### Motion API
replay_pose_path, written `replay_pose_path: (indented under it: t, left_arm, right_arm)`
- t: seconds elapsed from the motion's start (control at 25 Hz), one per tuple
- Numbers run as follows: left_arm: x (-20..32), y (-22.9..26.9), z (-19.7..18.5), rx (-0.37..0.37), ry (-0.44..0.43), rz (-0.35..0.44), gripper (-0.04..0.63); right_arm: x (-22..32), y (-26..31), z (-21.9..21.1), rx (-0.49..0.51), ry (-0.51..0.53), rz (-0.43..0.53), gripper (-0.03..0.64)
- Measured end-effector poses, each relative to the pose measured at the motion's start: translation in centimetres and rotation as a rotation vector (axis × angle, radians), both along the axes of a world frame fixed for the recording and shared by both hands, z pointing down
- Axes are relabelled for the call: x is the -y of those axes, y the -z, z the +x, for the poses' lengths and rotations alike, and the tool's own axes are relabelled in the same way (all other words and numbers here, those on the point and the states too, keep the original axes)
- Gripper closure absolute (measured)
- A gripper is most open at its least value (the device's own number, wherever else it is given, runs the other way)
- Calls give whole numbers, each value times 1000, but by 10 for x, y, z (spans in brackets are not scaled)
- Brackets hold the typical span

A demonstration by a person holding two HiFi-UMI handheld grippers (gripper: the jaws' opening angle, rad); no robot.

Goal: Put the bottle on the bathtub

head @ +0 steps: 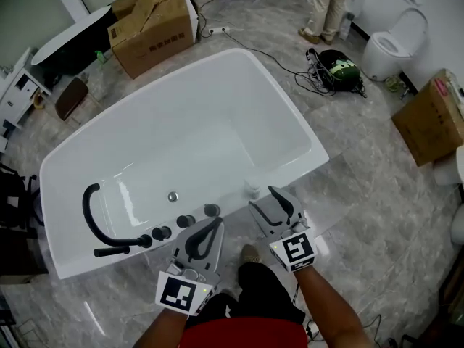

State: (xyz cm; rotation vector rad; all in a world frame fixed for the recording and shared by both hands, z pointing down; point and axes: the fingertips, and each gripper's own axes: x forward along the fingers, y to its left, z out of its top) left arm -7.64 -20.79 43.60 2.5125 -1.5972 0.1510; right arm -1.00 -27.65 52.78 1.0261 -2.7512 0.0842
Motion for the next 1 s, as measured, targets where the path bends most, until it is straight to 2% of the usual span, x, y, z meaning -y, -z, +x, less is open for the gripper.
replay_pose_path:
  t: [0.2,0.48,0.72,1.0]
  left_arm:
    - [-58,28,1,-13,-33,38,584]
    - [-151,73,3,-74,-86,90,584]
    - [-207,103,13,-100,-118,134,584]
    - [-243,123,34,-105,-118,137,584]
  right_arm:
    - [-64,72,10,78,-45,44,440]
    - [-181,153,15,185,-119,79,542]
    - [-264,187,20,216,-129,88,597]
    - [-302,209,35,268,-121,80,611]
